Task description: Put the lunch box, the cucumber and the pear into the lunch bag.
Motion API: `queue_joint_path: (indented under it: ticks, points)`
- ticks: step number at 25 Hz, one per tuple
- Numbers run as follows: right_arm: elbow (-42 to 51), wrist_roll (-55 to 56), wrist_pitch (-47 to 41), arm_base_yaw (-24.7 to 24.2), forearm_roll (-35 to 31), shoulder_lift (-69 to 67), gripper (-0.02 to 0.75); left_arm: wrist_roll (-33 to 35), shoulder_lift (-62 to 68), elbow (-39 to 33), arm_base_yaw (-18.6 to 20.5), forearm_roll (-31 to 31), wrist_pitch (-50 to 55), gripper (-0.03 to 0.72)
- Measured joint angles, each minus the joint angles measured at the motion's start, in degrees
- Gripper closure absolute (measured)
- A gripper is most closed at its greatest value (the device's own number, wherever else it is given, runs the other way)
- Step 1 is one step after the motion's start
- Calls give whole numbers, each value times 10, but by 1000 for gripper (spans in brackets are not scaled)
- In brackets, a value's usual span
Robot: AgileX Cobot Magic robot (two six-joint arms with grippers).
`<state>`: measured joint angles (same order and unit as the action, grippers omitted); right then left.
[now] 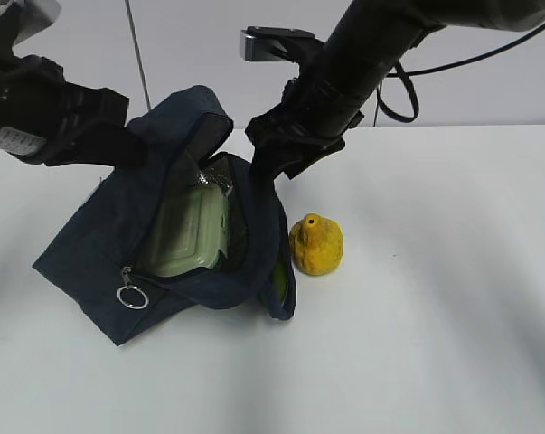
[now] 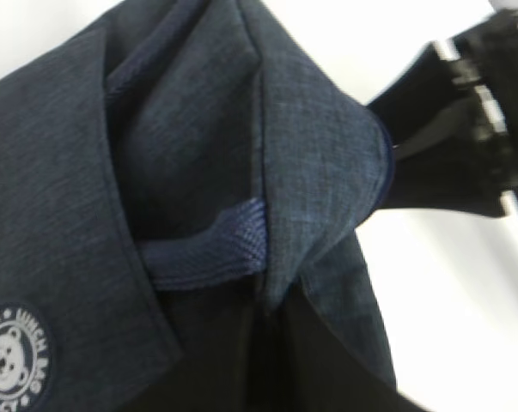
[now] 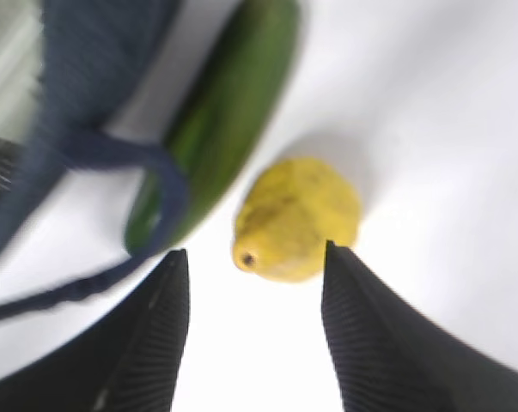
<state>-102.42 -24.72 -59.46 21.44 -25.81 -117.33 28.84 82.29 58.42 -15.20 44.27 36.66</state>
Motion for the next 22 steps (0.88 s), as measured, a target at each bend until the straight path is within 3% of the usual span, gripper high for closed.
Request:
queue_joint_path:
  ticks: [6, 10, 18, 22]
  points:
    - [-44, 36, -69, -1, 112, 0, 341, -15, 0, 0, 63, -6, 32, 686]
    - [-46, 52, -102, -1, 177, 0, 344, -24, 0, 0, 85, -11, 35, 686]
    - [-47, 60, -107, 7, 202, 0, 345, -79, 3, 0, 86, -75, 33, 686]
    - [-47, 72, -108, 31, 210, -6, 302, -95, 14, 0, 86, -88, 31, 686]
